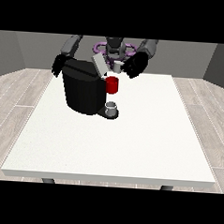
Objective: Insert the coffee pod into the coffee machine and close the lid
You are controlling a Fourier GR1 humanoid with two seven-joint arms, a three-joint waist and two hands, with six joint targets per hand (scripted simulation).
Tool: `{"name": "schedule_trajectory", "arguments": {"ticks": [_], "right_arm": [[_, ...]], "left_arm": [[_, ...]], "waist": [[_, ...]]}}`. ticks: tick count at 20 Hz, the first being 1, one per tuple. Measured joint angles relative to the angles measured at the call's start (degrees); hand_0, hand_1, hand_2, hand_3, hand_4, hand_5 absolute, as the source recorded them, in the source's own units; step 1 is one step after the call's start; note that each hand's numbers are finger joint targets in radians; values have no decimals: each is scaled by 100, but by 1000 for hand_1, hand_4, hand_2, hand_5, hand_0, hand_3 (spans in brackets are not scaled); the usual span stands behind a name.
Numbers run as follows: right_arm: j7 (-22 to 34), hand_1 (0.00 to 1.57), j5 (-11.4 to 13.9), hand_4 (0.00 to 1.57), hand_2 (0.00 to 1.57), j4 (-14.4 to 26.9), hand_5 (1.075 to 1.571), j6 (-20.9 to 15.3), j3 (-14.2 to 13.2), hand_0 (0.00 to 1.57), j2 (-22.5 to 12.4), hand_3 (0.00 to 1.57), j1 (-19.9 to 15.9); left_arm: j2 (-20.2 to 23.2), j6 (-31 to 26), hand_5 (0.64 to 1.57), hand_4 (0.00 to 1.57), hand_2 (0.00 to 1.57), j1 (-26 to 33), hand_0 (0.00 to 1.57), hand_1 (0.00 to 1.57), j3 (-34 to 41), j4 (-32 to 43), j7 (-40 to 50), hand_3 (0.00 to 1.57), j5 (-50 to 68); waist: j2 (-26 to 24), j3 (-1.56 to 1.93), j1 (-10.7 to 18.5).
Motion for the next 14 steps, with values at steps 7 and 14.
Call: {"name": "schedule_trajectory", "arguments": {"ticks": [7,14], "right_arm": [[-193,0,-23,68,0,-27,1571,315,77,0,-90,0,-208],[-477,0,26,267,0,189,1571,469,101,0,-117,0,-370]], "left_arm": [[161,141,1571,604,1501,-473,1506,1506,228,203,85,1431,111],[385,108,1571,626,1495,-919,1473,1473,433,367,187,1388,269]], "waist": [[399,0,-89],[758,3,-133]]}}
